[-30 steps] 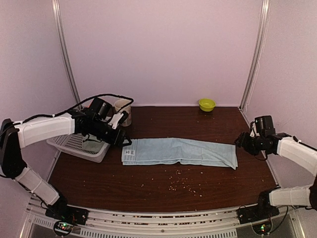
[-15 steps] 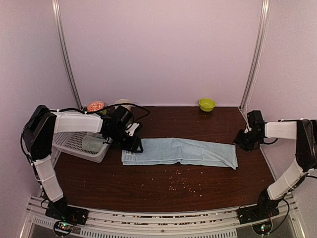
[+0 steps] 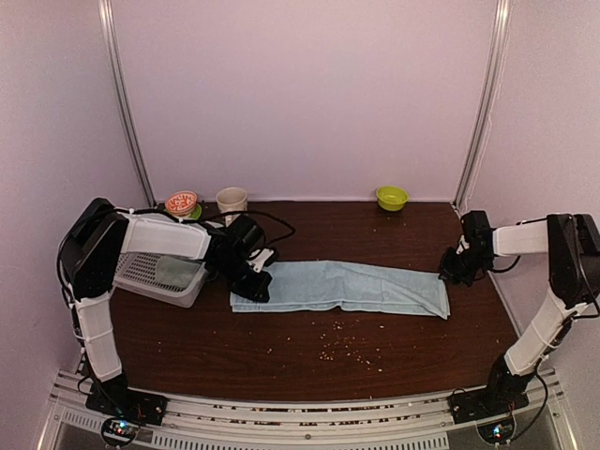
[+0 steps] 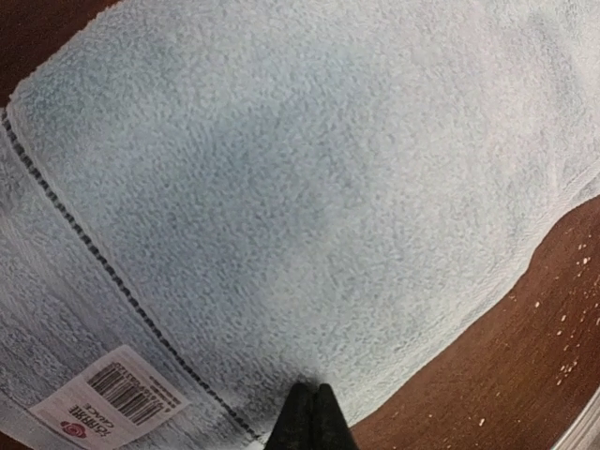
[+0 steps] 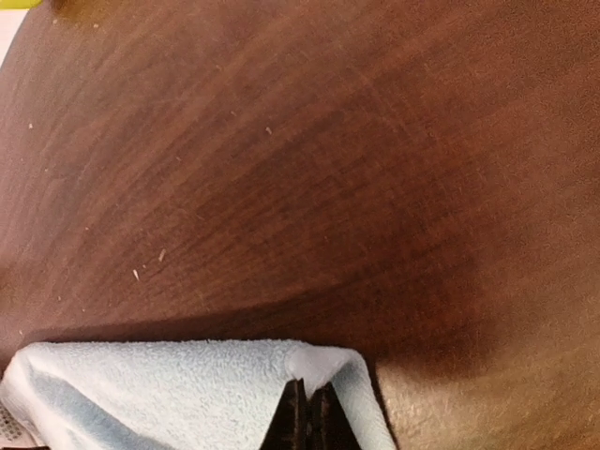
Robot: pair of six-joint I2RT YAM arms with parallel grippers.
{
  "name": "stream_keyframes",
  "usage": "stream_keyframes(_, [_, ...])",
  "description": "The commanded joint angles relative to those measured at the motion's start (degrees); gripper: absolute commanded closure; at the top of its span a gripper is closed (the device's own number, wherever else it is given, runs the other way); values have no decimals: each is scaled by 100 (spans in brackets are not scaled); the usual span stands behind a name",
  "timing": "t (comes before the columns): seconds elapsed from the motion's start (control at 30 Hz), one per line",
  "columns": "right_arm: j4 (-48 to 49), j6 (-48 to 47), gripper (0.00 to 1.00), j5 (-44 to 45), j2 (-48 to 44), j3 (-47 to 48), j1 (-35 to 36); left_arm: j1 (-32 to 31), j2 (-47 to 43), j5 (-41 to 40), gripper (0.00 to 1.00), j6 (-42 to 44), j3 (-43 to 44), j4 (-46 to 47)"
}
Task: Roll the towels
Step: Smooth out the towel at the center of the board.
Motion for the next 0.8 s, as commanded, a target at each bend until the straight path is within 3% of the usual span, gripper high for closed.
stream_keyframes(0.0, [-151, -11, 100, 142, 152, 380, -52, -7, 49, -213, 100, 19, -91, -77])
stream_keyframes(0.77, [-1453, -738, 100, 641, 1196, 1988, -358, -172, 107, 22, 100, 155, -754, -9])
